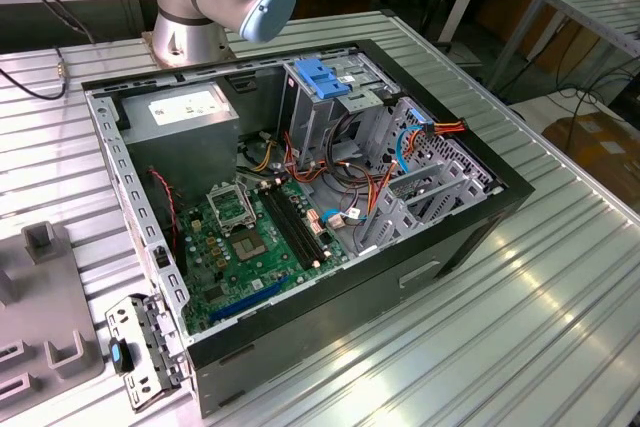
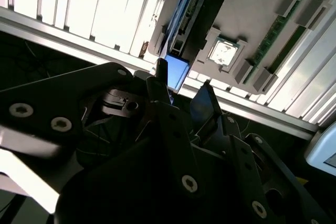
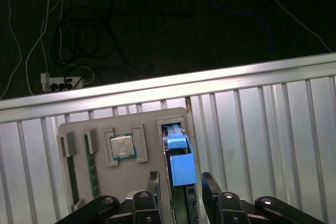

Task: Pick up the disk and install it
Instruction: 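Pick up the disk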

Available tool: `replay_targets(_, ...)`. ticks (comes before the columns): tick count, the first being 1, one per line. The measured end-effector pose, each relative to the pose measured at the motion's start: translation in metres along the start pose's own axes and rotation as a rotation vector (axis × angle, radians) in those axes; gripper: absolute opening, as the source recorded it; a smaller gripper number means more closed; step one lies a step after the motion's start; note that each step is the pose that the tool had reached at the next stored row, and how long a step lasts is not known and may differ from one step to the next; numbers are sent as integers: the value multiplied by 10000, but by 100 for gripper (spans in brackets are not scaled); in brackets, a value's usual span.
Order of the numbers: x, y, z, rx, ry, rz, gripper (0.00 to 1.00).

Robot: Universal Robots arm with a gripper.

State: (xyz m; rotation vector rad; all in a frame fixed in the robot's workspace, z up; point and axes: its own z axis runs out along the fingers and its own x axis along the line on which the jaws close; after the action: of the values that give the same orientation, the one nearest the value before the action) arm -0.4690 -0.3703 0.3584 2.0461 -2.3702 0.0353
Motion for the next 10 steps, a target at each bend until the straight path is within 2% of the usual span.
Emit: replay_targets(10, 0, 0, 0, -12, -76, 1, 45)
